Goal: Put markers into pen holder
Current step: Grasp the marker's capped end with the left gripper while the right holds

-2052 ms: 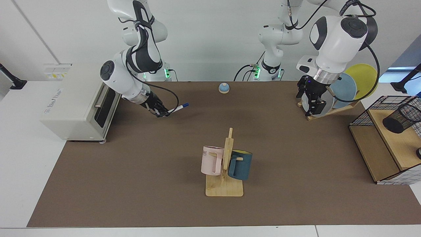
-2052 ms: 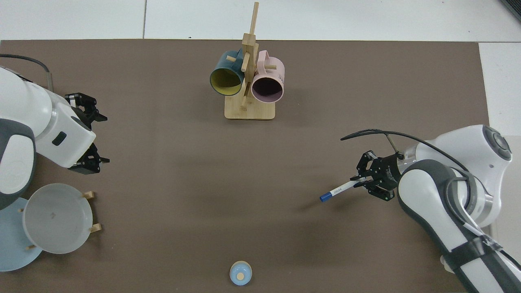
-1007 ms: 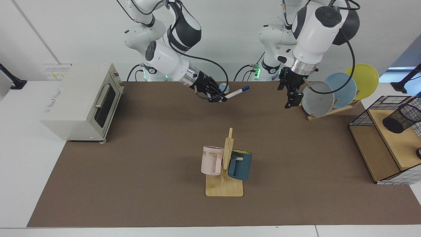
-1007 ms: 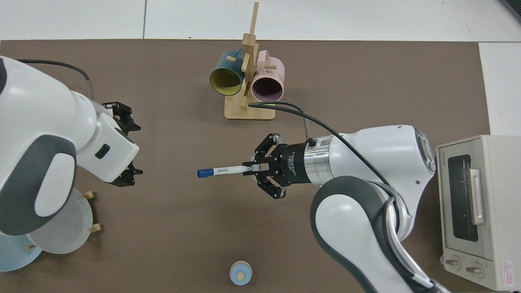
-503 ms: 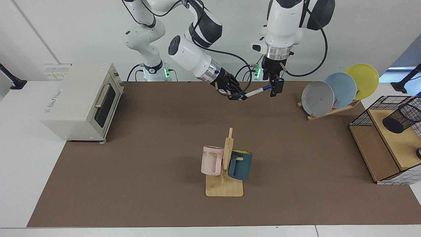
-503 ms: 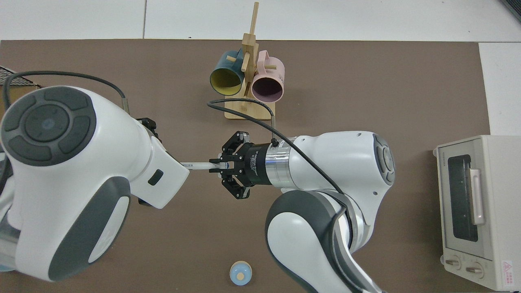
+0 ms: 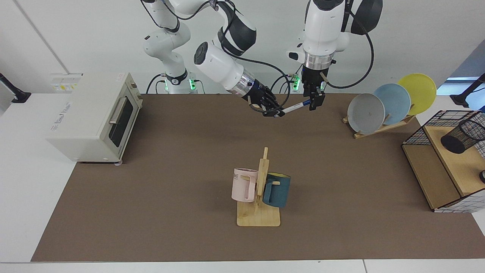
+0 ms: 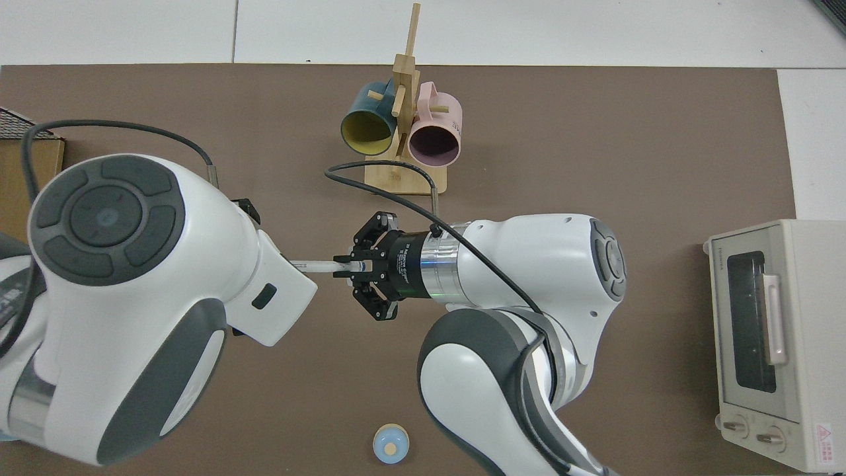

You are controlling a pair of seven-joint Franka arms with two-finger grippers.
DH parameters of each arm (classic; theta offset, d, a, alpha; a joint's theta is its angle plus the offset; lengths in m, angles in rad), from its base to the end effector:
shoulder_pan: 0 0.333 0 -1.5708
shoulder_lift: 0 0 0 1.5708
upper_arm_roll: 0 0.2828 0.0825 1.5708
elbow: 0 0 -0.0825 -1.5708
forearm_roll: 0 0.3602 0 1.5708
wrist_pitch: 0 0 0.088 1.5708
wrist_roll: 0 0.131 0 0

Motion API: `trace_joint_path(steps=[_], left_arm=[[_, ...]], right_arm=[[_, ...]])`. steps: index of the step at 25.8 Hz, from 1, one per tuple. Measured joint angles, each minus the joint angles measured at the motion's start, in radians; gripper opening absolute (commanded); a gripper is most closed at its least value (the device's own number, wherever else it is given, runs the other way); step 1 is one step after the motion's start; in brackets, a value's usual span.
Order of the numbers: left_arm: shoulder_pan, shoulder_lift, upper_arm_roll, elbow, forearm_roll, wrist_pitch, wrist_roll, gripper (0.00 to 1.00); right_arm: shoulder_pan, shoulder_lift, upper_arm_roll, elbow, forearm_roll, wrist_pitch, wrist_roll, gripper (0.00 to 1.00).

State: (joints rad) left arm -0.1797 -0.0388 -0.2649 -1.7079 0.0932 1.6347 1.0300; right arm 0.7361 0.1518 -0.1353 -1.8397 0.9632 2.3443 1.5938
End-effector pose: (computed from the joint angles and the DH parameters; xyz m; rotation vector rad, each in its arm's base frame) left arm 0.4752 -0.2156 0.5315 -2.2517 2.0598 0.0977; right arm 0.4947 0.3751 0.4487 -1.7095 1.7002 0.6887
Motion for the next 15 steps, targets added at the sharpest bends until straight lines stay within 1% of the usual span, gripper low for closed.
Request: trace_joint_path(steps=[1, 2, 5, 7, 15], left_arm=[[0.0, 0.0, -0.001, -0.003, 0.0, 0.0, 0.0, 0.37], [-0.001, 0.0, -0.001, -0.004, 0.0, 0.0, 0.0, 0.31], [-0.002, 0.0, -0.003, -0.005, 0.0, 0.005, -0.005, 0.11], [-0.003, 0.0, -0.003, -0.005, 0.0, 0.02, -0.008, 0.0], [-0.005, -0.001, -0.002, -0.006, 0.003, 0.038, -0.008, 0.0]], right_arm=[[0.0, 0.0, 0.0, 0.0, 0.0, 0.0, 0.0, 0.0], [0.0, 0.0, 0.0, 0.0, 0.0, 0.0, 0.0, 0.0], [0.0, 0.0, 0.0, 0.0, 0.0, 0.0, 0.0, 0.0], [0.0, 0.0, 0.0, 0.0, 0.0, 0.0, 0.0, 0.0], [0.0, 0.0, -0.001, 0.0, 0.0, 0.001, 0.0, 0.0]])
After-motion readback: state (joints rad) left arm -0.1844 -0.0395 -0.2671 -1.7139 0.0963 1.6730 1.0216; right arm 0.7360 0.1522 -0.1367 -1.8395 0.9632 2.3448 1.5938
